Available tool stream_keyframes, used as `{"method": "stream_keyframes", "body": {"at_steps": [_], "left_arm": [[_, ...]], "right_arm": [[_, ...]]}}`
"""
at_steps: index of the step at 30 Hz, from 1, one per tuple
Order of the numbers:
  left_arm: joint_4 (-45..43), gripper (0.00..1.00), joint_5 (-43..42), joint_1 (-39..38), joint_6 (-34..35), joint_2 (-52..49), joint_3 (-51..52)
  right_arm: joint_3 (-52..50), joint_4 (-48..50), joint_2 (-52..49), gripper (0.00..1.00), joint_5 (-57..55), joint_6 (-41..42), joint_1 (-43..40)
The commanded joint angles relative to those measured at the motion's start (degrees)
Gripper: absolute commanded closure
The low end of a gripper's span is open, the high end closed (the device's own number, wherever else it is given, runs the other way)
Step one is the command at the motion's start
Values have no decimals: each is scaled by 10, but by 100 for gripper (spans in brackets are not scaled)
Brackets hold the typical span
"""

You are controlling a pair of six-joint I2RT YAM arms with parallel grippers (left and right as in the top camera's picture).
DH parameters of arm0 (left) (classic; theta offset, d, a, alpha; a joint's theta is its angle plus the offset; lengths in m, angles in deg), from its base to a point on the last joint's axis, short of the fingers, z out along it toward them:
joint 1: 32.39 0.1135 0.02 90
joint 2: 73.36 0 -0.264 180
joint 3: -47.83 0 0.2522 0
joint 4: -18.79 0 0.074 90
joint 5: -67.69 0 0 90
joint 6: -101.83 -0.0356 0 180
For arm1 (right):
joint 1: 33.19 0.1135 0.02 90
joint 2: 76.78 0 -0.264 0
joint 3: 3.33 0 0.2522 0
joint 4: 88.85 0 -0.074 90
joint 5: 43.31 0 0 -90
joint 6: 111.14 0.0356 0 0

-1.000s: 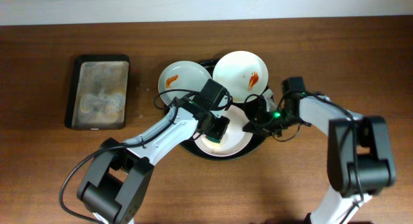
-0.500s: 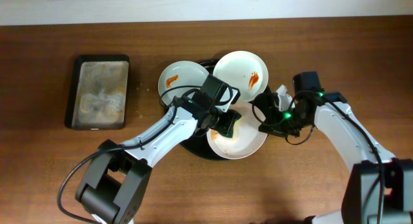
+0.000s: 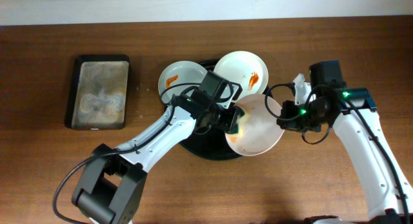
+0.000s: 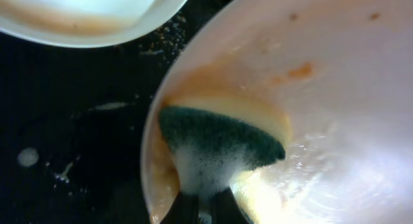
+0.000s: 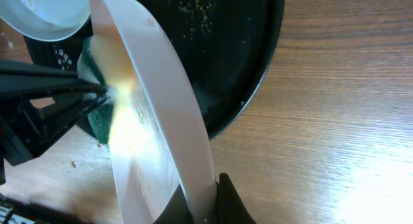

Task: Clean dirty plates on tray and stack at the side
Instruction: 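Lift the plate with the right gripper and scrub its underside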

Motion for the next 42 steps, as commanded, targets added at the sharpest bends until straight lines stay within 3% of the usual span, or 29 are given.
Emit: {"method": "stream_keyframes", "body": {"at_steps": [1, 18, 24, 30, 36, 42], "left_arm": [[30, 100, 77, 0, 13, -7, 8], [90, 100, 172, 35, 18, 27, -19], [72, 100, 66, 35, 10, 46, -24], [32, 100, -10, 35, 10, 70, -24], [71, 100, 93, 54, 3, 71, -24], [92, 100, 136, 75, -14, 71, -23]], "right_arm": [[50, -9, 31, 96, 20, -5, 0], [52, -32, 31, 96, -93, -4, 0], [52, -32, 29, 96, -102, -3, 0], [52, -27, 13, 96, -205, 27, 61], [52, 6, -8, 96, -371, 52, 166], [52, 37, -12, 96, -509, 46, 227]]}}
